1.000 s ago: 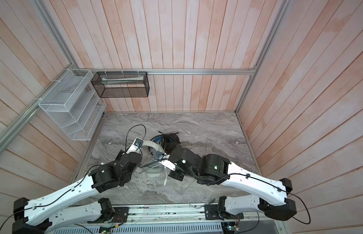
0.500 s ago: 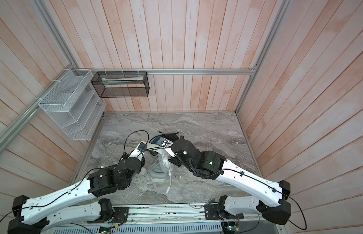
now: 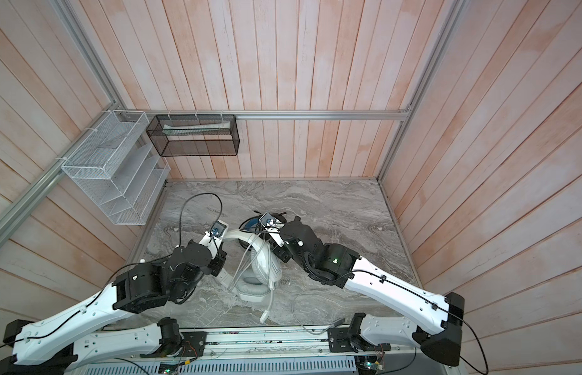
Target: Wrap the headphones
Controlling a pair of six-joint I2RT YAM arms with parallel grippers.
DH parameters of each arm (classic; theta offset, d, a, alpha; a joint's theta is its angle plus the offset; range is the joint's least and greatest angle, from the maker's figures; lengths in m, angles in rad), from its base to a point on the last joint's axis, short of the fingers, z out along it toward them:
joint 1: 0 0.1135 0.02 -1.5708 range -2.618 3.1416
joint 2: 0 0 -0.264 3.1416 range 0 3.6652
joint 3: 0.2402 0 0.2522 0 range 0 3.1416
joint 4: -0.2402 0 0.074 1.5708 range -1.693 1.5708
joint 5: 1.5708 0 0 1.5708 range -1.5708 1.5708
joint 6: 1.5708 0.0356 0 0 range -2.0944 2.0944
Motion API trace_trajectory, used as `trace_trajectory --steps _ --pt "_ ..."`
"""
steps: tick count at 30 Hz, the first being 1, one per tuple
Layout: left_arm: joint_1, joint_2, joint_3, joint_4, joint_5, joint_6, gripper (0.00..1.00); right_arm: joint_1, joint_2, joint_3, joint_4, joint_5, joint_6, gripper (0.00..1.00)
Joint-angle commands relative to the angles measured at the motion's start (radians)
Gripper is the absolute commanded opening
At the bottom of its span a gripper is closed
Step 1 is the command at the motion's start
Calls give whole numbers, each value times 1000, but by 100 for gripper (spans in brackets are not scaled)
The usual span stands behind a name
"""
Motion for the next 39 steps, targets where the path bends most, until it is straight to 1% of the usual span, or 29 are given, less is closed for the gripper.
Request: trace_trajectory --steps 1,4,7,10,13,14,15,17,18,19,22,23,24,25,27,30,31,34,38,39 --pt "9 -3 131 -28 63 -163 0 -31 -37 -50 67 -96 70 49" --pt "28 19 225 -88 96 -233 0 -58 -51 -84 98 -142 100 54" --pt "69 50 311 -156 135 -303 0 -82 -104 -121 150 -176 121 59" --pt "114 77 369 -204 178 -345 0 -110 -178 -164 208 -247 138 68" --pt "146 95 411 -224 212 -367 0 -153 -224 -195 242 -282 166 72" --pt "147 102 425 -227 227 -376 0 -169 -244 -220 264 -297 174 75" --pt "176 108 443 -227 240 -384 0 -185 -264 -248 293 -309 184 76" --pt "192 120 479 -228 254 -398 0 -210 -312 -325 376 -339 214 77" --pt "196 128 501 -227 262 -402 0 -218 -345 -380 440 -358 245 81" --pt "198 137 521 -227 264 -406 0 -224 -368 -416 495 -387 272 82" --pt "203 172 592 -227 267 -403 0 -227 -389 -568 707 -470 382 84" --pt "203 186 614 -227 268 -401 0 -226 -379 -625 791 -515 418 86" --pt "204 201 632 -225 271 -397 0 -226 -357 -676 884 -555 449 96" --pt "204 209 645 -223 271 -393 0 -226 -331 -704 944 -570 468 99" --pt "206 231 673 -223 276 -387 0 -225 -271 -749 1017 -569 497 99" --pt "206 250 697 -219 277 -384 0 -225 -184 -778 1096 -536 490 99" --pt "206 252 701 -213 278 -383 0 -225 -150 -779 1121 -540 484 99" --pt "209 262 714 -200 276 -383 0 -225 -22 -764 1184 -598 483 100" --pt "213 275 730 -187 276 -385 0 -225 108 -796 1332 -633 496 93" --pt "215 277 733 -182 277 -387 0 -224 142 -791 1356 -654 491 88"
